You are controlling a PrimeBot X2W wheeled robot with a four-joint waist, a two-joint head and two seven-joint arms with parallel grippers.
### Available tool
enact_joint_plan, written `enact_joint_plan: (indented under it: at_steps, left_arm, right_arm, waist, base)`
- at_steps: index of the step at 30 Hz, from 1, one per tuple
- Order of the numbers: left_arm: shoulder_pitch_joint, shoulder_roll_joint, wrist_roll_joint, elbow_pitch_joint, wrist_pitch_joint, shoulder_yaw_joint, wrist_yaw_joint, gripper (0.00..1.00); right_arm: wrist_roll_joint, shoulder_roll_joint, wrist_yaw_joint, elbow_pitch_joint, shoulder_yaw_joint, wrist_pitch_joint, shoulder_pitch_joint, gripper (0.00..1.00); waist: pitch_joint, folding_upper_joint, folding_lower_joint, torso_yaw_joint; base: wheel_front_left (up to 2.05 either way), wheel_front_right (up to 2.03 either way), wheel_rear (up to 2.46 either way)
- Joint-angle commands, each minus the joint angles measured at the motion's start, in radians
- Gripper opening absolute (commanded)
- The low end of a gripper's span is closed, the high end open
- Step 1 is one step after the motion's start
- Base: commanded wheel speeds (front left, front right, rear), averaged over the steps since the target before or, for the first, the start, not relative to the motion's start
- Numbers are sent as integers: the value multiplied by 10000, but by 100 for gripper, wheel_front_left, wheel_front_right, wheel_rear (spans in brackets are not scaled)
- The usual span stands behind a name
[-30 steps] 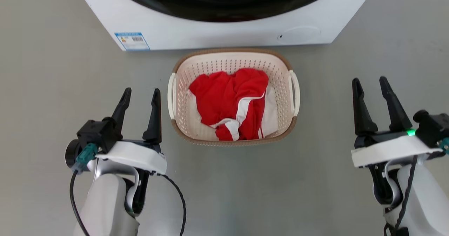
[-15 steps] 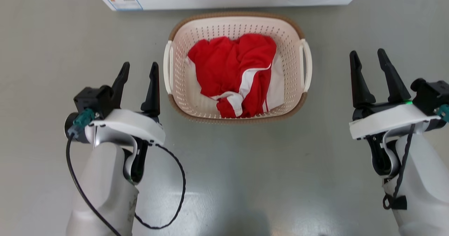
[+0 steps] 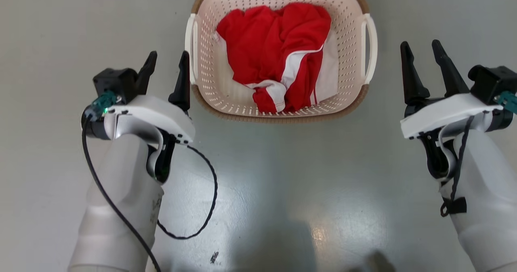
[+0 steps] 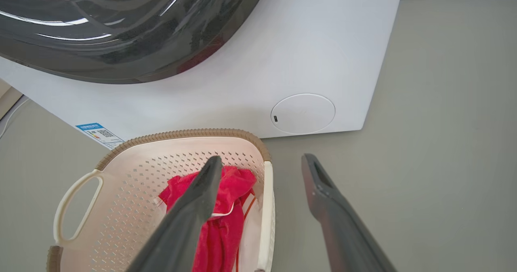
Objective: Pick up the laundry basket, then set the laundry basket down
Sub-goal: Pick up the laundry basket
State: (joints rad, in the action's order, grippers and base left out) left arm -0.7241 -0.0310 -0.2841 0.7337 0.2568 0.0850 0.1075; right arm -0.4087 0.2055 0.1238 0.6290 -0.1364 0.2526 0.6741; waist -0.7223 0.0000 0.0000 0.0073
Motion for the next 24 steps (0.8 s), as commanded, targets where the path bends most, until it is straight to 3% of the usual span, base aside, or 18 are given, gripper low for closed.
enact_joint_plan:
  at_steps: [1,16,24]
  left_arm:
    - [-190,-192,-70,-42,49,-153,69,100]
    - [-1965,-192,-617,2058,49,259,139,100]
    - [-2838,-192,-831,2932,49,485,111,100]
  right_arm:
    - [-93,-8,69,-18,-233,92,-15,100]
    - [-364,-33,69,1707,-895,92,1457,100]
    - [-730,-282,69,3068,-1751,92,2479,100]
  waist:
    - [-150,0,0,31]
    - [-1313,0,0,16]
    - [-1892,0,0,43]
  base:
    - [0,0,0]
    - [0,0,0]
    - [0,0,0]
